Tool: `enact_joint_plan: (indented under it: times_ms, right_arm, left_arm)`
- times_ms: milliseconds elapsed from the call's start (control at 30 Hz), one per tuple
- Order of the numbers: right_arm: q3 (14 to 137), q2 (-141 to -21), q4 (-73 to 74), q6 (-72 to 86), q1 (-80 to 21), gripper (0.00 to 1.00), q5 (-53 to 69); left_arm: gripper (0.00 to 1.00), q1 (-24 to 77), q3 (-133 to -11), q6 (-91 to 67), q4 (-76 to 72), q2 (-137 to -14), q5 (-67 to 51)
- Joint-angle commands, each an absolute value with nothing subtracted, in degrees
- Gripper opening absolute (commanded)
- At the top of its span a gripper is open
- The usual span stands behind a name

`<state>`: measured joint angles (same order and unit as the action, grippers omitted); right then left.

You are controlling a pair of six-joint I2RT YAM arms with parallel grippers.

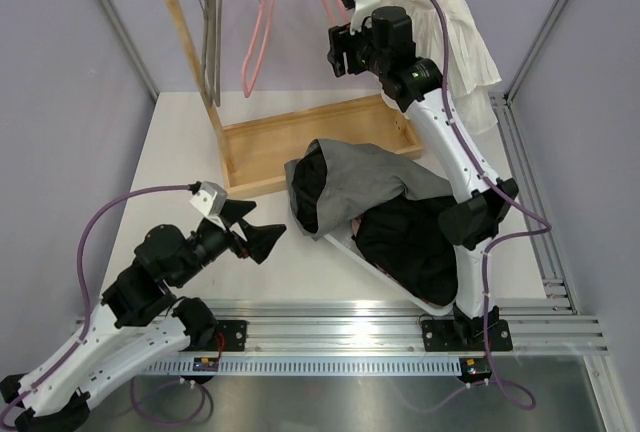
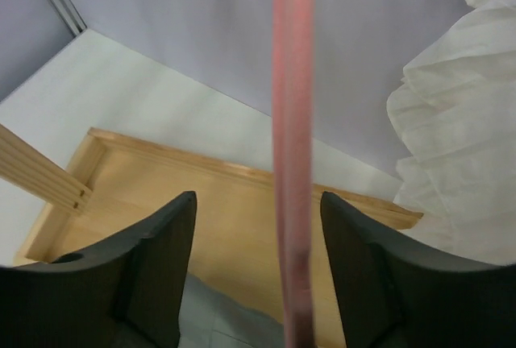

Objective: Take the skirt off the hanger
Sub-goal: Place the hanger at the clothesline.

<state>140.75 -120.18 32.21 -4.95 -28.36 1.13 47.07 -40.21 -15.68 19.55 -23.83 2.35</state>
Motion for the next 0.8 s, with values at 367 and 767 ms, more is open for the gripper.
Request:
enact_joint_plan:
  times_ms: [367,767]
  right_arm:
    - [118.6,-92.8,22.6,-11.3,-27.8,0.99,6.0]
    - [111.9,-82.1,25.8,-14.0,-26.1,1.0,10.4]
  left_arm:
    - [0.99,47.0,-38.8,-15.8,12.1,-30.5,-2.5]
    - [0.99,46.9,-40.9,-16.3,8.3,-43.0,-2.3]
